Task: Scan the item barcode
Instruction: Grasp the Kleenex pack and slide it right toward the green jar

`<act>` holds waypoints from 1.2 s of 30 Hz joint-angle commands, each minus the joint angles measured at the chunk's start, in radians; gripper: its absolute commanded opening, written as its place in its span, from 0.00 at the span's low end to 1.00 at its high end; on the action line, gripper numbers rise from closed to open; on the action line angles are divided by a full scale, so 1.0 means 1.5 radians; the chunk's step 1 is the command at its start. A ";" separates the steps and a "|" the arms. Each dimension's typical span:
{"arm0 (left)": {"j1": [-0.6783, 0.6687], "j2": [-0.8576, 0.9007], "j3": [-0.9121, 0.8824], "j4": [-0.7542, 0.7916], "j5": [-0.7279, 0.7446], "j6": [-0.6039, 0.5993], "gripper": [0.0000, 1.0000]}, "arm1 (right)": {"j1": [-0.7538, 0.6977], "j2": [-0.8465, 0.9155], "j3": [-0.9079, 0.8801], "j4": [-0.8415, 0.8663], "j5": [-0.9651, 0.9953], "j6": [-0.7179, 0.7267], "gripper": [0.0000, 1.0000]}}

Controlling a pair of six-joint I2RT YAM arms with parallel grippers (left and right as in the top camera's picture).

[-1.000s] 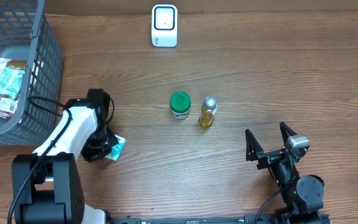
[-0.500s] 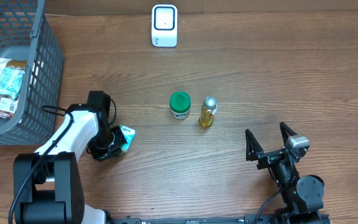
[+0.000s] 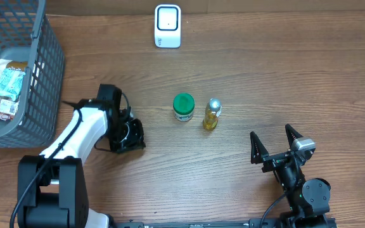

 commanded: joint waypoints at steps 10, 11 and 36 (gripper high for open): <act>0.001 -0.002 0.093 -0.116 -0.409 -0.129 0.04 | -0.002 -0.008 -0.007 0.002 0.006 -0.002 1.00; 0.001 -0.002 0.089 -0.109 -0.420 -0.132 0.04 | -0.002 -0.008 -0.007 0.002 0.006 -0.002 1.00; 0.000 -0.002 -0.039 0.128 -0.258 -0.039 0.04 | -0.002 -0.008 -0.007 0.002 0.006 -0.002 1.00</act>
